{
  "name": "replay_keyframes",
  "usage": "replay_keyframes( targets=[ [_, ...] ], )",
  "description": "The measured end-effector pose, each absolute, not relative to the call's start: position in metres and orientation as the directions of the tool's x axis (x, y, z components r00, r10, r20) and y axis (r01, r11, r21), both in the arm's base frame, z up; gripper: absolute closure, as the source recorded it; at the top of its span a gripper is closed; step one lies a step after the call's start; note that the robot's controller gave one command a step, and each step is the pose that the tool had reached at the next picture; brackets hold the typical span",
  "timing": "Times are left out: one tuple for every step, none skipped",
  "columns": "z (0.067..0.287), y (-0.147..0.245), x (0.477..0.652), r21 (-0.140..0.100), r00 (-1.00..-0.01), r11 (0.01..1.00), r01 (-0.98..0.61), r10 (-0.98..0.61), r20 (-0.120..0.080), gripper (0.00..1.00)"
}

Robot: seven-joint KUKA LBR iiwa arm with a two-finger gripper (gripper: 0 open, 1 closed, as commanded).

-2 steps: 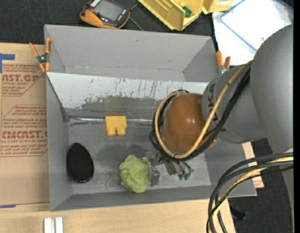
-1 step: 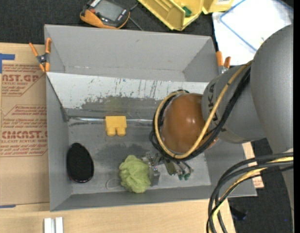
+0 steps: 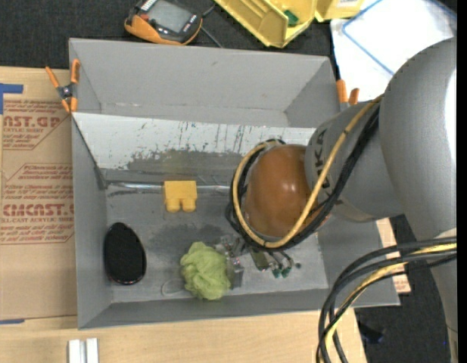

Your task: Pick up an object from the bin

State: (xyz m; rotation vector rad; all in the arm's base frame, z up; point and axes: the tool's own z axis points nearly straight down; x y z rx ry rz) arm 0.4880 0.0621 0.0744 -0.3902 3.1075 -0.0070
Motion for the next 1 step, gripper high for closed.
replay_keyframes(
  targets=[
    [0.1150,0.0695,0.4918,-0.003,-0.981,0.981,-0.195,-0.195,-0.012,1.00]
  ],
)
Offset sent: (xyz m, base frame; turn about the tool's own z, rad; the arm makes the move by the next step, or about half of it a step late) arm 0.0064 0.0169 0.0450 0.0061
